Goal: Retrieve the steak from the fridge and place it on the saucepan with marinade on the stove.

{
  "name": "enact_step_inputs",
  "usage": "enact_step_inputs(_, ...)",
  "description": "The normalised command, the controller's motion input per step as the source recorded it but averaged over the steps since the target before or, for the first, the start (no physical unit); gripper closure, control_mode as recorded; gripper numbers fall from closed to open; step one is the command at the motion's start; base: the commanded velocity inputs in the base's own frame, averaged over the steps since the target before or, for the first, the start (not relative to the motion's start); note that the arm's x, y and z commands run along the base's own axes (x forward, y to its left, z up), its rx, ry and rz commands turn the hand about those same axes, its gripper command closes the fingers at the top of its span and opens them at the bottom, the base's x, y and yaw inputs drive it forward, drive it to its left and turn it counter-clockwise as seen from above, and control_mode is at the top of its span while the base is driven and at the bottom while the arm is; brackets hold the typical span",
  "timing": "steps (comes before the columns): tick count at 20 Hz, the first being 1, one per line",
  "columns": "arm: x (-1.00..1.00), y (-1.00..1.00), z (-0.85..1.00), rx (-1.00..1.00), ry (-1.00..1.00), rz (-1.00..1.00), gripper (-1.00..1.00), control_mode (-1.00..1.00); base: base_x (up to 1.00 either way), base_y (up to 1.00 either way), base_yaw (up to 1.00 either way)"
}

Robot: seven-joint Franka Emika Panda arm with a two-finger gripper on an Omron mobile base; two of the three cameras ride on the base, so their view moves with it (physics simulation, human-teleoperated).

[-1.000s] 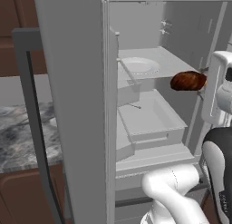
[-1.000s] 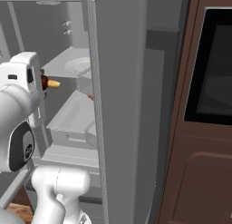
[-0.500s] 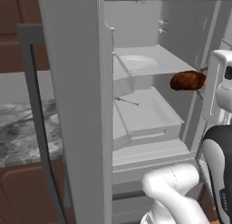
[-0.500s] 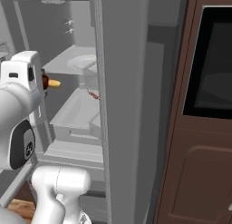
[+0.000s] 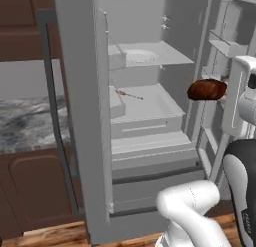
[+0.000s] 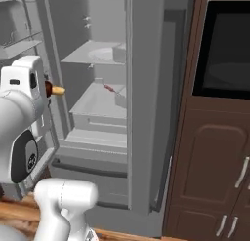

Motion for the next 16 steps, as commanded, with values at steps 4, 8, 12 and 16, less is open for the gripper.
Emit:
enact_step_inputs(4, 0.00, 0.00, 0.00, 0.00, 0.00, 0.00, 1.00, 1.00, -0.73, 0.00, 0.00)
enact_step_inputs(8, 0.00, 0.00, 0.00, 0.00, 0.00, 0.00, 1.00, 1.00, -0.57, 0.00, 0.05)
enact_step_inputs(12, 0.00, 0.00, 0.00, 0.00, 0.00, 0.00, 1.00, 1.00, -0.47, 0.00, 0.16)
enact_step_inputs(16, 0.00, 0.00, 0.00, 0.00, 0.00, 0.00, 1.00, 1.00, -0.31, 0.00, 0.23)
